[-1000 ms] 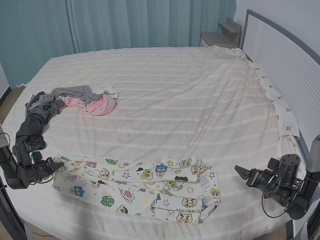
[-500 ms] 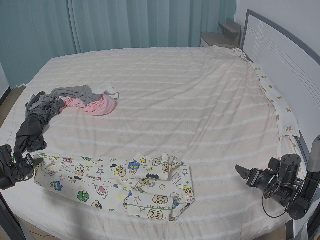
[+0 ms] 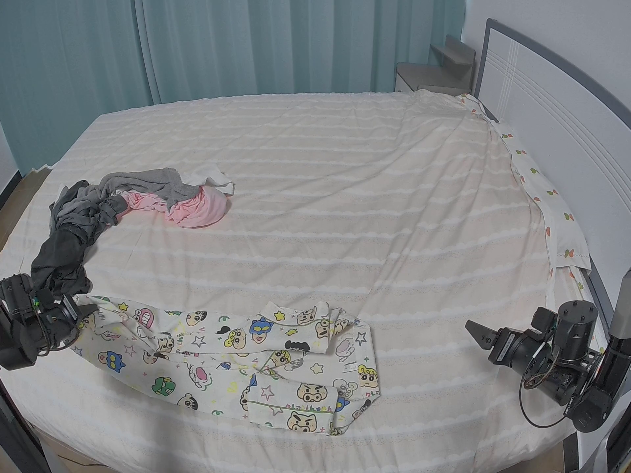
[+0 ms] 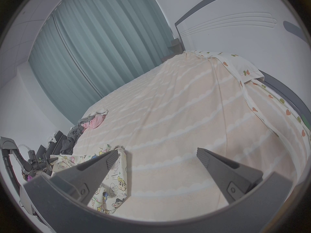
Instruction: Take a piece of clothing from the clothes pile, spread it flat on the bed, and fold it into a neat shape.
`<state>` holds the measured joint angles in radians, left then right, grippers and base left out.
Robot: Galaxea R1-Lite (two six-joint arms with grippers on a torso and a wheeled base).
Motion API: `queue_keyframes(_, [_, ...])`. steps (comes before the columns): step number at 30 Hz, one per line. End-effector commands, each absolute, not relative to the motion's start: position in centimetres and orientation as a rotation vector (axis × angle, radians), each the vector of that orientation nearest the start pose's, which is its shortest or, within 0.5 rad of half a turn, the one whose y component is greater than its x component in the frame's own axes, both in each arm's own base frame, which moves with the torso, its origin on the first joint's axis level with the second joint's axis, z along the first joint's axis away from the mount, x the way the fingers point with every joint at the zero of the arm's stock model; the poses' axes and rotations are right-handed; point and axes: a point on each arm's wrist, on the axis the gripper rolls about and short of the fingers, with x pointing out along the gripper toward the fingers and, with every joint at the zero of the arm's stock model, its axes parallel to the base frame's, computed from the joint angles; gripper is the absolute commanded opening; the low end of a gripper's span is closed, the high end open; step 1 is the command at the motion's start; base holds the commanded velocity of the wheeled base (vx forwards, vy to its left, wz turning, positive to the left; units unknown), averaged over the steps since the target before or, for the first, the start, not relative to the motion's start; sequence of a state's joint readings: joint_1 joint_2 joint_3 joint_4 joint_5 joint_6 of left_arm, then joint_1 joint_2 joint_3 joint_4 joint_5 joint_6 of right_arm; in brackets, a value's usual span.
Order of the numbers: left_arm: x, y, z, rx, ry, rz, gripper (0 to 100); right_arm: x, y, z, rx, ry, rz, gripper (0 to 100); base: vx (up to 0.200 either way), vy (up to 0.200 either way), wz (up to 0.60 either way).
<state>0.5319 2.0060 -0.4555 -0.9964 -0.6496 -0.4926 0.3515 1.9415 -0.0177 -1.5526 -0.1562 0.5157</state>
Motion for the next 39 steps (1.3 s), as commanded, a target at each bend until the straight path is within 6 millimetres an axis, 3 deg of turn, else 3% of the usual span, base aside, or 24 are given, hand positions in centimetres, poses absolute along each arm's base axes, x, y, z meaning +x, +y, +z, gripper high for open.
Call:
queue_keyframes(1, [25.6,7.5,7.5,-0.724,0.483,-0.076,0,20.2,6.6,5.3,0.421,0.394,0.081,100,0.000,0.000,0.00])
queue_keyframes(2, [25.7,4.7,8.0,-0.695,0.496,-0.110,0,20.2,6.6,5.3,0.423,0.392,0.079,100,0.000,0.000,0.00])
queue_keyframes(9, [26.1,-3.7,8.3,-0.559,0.527,-0.171,0,20.3,6.5,5.3,0.424,0.391,0.075,100,0.000,0.000,0.00])
queue_keyframes(14, [25.2,-9.6,8.6,-0.517,0.544,-0.278,0,20.3,6.5,5.3,0.425,0.388,0.076,100,0.000,0.000,0.00])
queue_keyframes(15, [25.2,-9.6,8.6,-0.517,0.544,-0.278,0,20.3,6.5,5.3,0.425,0.388,0.076,100,0.000,0.000,0.00])
queue_keyframes(16, [25.1,-11.4,8.4,-0.513,0.553,-0.293,0,20.3,6.5,5.3,0.423,0.390,0.076,100,0.000,0.000,0.00])
queue_keyframes(20, [25.5,-15.0,7.2,-0.477,0.565,-0.292,0,20.3,6.6,5.3,0.422,0.390,0.077,100,0.000,0.000,0.00])
queue_keyframes(28, [26.1,-19.2,6.5,-0.542,0.583,-0.349,0,20.3,6.5,5.4,0.425,0.385,0.074,100,0.000,0.000,0.00])
queue_keyframes(39, [27.1,-21.4,5.8,-0.621,0.592,-0.354,0,20.3,6.5,5.4,0.423,0.385,0.074,100,0.000,0.000,0.00])
